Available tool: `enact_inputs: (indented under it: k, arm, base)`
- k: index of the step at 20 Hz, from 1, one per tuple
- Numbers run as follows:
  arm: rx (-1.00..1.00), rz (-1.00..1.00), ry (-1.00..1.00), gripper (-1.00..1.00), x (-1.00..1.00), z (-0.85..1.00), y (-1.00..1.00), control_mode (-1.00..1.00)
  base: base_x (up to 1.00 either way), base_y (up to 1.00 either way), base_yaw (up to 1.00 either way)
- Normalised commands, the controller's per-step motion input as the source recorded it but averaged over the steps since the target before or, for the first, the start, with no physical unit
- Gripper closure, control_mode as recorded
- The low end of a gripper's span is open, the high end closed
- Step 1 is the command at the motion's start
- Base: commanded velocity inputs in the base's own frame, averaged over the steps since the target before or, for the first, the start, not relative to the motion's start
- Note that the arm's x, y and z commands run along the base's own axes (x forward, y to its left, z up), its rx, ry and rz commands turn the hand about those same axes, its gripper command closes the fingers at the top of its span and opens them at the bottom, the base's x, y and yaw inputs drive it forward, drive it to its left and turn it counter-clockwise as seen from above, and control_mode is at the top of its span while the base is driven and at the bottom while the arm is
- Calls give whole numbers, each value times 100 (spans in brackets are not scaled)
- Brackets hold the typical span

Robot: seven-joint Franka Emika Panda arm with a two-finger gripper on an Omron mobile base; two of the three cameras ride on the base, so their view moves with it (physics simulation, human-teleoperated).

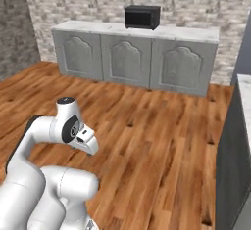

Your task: Organize the utensils by type. Pick up the wooden spoons from the counter and place them in the open cabinet. Then pick up the metallic utensils from the counter and place them in the open drawer.

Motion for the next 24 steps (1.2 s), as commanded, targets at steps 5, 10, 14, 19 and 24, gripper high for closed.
enact_inputs:
  k: [5, 10, 14, 19, 24]
  arm:
    - [0, 0, 0, -100, 0, 0, 0, 100]
    - [0, 0, 0, -100, 0, 0, 0, 100]
    - [0, 0, 0, -100, 0, 0, 0, 100]
    - [0, 0, 0, -100, 0, 0, 0, 100]
    - [0, 0, 0, -100, 0, 0, 0, 100]
  base:
    - [66, 81, 5]
    - [83, 77, 0]
    - [94, 70, 0]
    - [99, 57, -2]
    - [100, 43, -11]
